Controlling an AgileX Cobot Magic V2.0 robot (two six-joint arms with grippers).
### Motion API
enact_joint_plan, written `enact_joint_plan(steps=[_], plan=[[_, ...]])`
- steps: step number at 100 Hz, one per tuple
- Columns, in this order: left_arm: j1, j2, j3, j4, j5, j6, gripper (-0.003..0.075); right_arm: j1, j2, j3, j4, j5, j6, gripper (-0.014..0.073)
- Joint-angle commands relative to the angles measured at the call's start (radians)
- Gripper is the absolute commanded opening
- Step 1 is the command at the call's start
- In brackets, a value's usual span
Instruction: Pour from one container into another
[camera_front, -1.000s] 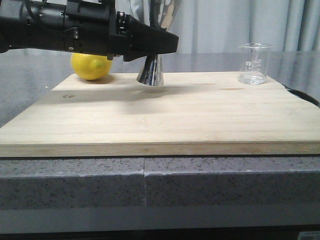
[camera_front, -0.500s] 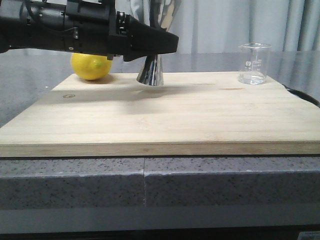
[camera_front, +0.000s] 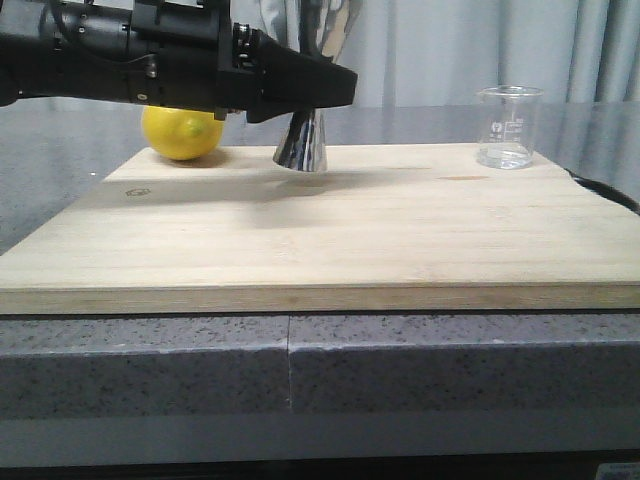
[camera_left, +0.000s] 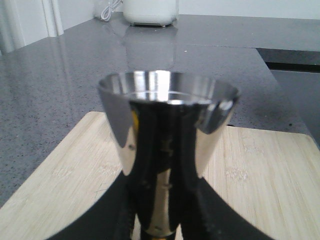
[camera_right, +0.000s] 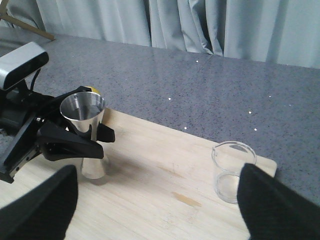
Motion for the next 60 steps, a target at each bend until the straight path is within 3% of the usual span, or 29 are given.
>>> enact_joint_plan(steps=[1, 60], plan=[[-0.006, -0.048, -0.03, -0.086, 0.116, -0.011, 0.0059, -0.006, -0.011, -0.024, -0.023, 0.019, 0.0, 0.0588], [-0.006, -0.048, -0.03, -0.086, 0.035, -0.011, 0.0059, -0.006, -0.011, -0.024, -0.023, 0.017, 0.0, 0.0588]])
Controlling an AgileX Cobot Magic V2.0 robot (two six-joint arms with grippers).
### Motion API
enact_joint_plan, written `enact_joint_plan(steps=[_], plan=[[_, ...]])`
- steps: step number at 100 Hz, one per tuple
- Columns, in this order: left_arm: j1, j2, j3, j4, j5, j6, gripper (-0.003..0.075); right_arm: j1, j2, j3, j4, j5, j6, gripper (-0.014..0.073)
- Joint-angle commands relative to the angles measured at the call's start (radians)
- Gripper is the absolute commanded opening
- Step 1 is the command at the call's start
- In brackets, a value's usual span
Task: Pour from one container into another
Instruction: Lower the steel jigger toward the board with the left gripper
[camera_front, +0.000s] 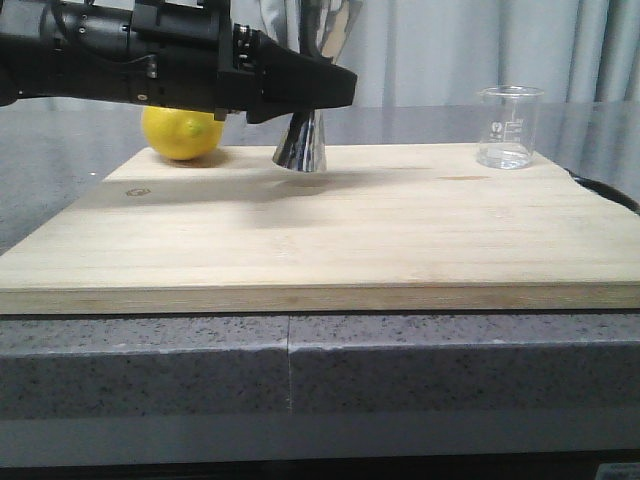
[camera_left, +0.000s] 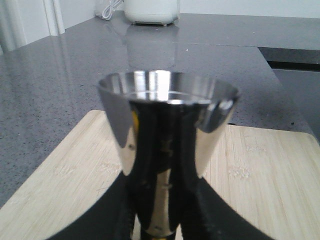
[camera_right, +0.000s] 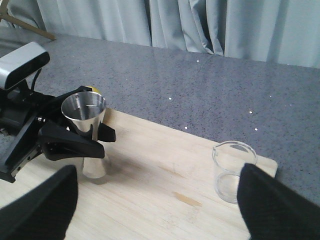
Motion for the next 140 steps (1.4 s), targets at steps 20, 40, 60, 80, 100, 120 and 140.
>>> enact_joint_plan(steps=[20, 40, 60, 80, 100, 120, 140], plan=[[-0.006, -0.048, -0.03, -0.086, 0.0, -0.011, 0.0059, -0.006, -0.011, -0.024, -0.023, 0.022, 0.0, 0.0588], [-0.006, -0.048, -0.03, -0.086, -0.005, -0.011, 0.0059, -0.006, -0.011, -0.024, -0.023, 0.024, 0.0, 0.0588], [-0.006, -0.048, -0.03, -0.086, 0.022, -0.011, 0.0059, -0.006, -0.011, -0.024, -0.023, 0.026, 0.0, 0.0588], [-0.006, -0.048, -0.03, -0.086, 0.039, -0.005, 0.0059, -0.006, -0.011, -0.024, -0.023, 0.026, 0.0, 0.0588], [-0.006, -0.048, -0.03, -0.086, 0.05, -0.003, 0.0059, -0.006, -0.011, -0.024, -0.023, 0.026, 0.0, 0.0588], [-0.004, -0.048, -0.03, -0.086, 0.1, 0.022, 0.0059, -0.006, -0.011, -0.024, -0.023, 0.026, 0.0, 0.0588], [0.003, -0.044, -0.03, -0.086, 0.134, 0.022, 0.0059, -0.006, -0.011, -0.024, -0.023, 0.026, 0.0, 0.0588]])
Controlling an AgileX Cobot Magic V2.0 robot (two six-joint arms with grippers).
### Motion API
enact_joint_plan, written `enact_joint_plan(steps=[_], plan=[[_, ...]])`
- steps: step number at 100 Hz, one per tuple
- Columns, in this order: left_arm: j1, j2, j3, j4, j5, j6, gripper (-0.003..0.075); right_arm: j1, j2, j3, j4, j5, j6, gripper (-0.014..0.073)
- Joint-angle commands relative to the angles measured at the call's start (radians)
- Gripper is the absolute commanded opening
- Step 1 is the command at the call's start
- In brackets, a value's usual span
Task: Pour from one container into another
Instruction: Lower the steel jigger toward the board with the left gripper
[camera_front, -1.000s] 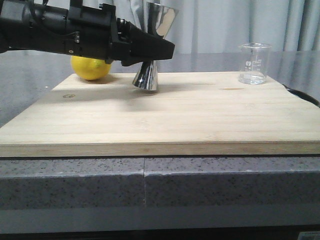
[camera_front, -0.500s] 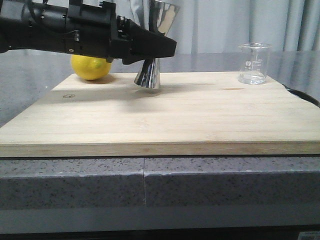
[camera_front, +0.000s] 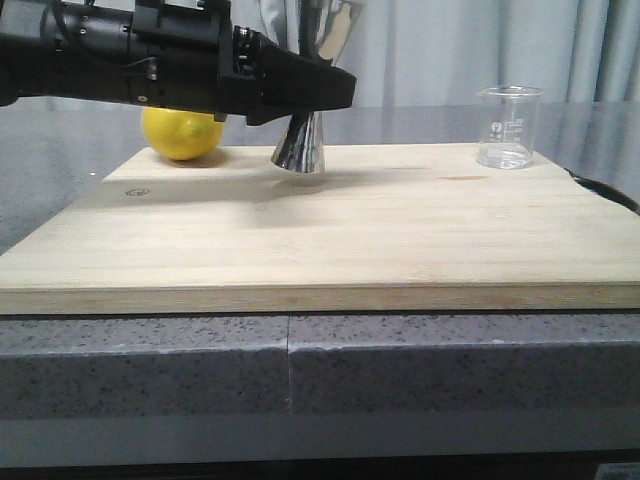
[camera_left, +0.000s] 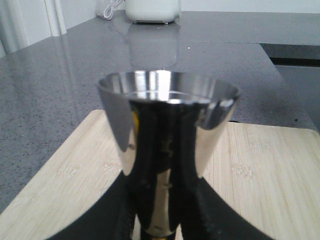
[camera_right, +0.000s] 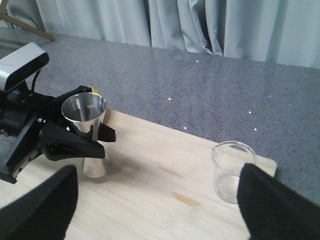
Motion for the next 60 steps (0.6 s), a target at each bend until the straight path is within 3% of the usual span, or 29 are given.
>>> enact_joint_plan(steps=[1, 60], plan=[[0.006, -0.045, -0.03, -0.086, 0.139, 0.005, 0.0059, -0.006, -0.011, -0.024, -0.023, 0.026, -0.002, 0.0588], [0.036, -0.015, -0.03, -0.086, 0.139, -0.005, 0.0059, -0.006, -0.011, -0.024, -0.023, 0.026, -0.002, 0.0588]])
